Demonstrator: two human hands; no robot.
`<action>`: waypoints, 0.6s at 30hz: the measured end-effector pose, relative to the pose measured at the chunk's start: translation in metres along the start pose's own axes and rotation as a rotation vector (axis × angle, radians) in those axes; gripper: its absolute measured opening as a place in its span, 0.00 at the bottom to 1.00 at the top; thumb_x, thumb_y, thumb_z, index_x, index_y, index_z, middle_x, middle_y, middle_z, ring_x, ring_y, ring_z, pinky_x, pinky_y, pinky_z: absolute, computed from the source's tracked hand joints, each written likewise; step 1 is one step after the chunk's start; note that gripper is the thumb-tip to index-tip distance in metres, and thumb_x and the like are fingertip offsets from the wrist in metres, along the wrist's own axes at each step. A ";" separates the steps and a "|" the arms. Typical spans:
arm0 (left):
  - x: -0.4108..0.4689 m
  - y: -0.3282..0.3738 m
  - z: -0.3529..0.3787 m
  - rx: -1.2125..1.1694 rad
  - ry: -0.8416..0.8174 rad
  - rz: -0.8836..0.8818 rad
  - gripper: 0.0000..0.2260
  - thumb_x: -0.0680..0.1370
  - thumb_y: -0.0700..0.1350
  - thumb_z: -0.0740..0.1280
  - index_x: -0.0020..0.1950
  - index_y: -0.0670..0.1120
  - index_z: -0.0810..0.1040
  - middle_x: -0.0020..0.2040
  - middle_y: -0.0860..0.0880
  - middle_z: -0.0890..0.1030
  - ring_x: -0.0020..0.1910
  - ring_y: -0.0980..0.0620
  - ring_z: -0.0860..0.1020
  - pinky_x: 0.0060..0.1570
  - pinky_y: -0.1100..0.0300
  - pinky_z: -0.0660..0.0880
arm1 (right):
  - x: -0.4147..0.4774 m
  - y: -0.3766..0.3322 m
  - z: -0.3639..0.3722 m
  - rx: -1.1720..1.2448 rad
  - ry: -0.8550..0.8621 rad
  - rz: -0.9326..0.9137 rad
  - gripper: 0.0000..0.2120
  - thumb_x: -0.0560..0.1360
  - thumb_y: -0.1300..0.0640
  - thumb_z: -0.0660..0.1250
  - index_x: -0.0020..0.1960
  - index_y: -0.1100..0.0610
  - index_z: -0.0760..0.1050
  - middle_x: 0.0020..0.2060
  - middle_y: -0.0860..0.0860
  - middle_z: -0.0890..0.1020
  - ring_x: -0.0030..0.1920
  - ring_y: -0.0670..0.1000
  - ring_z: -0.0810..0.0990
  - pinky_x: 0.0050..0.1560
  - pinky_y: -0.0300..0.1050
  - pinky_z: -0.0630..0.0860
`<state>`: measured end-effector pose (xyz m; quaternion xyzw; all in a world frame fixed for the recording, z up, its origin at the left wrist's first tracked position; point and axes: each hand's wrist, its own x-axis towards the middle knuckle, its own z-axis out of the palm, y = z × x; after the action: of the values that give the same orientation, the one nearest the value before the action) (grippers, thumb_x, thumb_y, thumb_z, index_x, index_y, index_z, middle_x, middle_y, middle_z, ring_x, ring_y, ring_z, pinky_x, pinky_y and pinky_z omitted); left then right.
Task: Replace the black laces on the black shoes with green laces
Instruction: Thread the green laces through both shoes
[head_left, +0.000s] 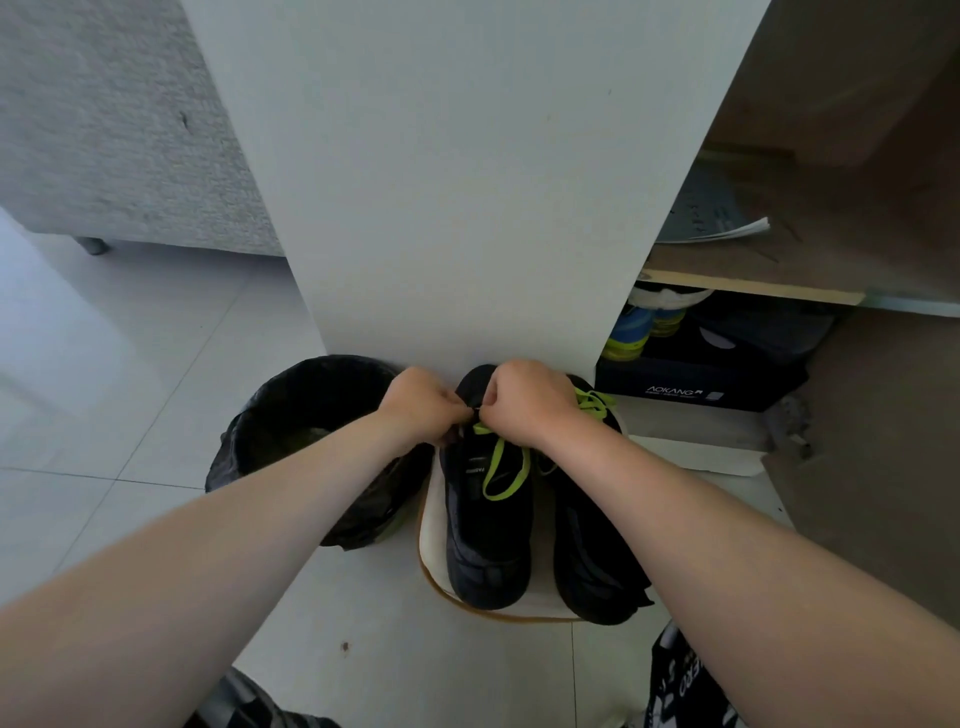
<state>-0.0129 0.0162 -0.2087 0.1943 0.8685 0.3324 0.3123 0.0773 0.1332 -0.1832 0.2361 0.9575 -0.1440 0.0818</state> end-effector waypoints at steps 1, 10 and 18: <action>-0.001 -0.001 -0.002 -0.074 -0.033 -0.026 0.04 0.74 0.42 0.74 0.40 0.42 0.85 0.31 0.47 0.84 0.32 0.51 0.84 0.39 0.56 0.83 | 0.000 -0.001 0.000 -0.014 0.003 -0.011 0.07 0.72 0.51 0.68 0.43 0.51 0.84 0.43 0.47 0.84 0.44 0.54 0.82 0.46 0.49 0.82; -0.008 0.000 -0.001 -0.179 -0.044 -0.065 0.03 0.75 0.38 0.72 0.46 0.39 0.85 0.34 0.44 0.82 0.32 0.51 0.81 0.31 0.63 0.79 | -0.001 -0.010 0.002 -0.174 0.022 -0.087 0.05 0.73 0.55 0.67 0.42 0.54 0.80 0.37 0.50 0.78 0.42 0.57 0.79 0.38 0.43 0.70; -0.006 -0.005 0.001 -0.216 -0.013 -0.068 0.03 0.75 0.38 0.73 0.44 0.39 0.85 0.34 0.44 0.83 0.31 0.52 0.82 0.32 0.63 0.79 | -0.001 -0.015 0.005 -0.163 0.022 -0.066 0.02 0.74 0.55 0.68 0.44 0.52 0.77 0.44 0.54 0.81 0.50 0.59 0.82 0.40 0.44 0.68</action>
<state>-0.0086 0.0094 -0.2104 0.1324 0.8317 0.4118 0.3481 0.0712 0.1184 -0.1843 0.1988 0.9741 -0.0656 0.0852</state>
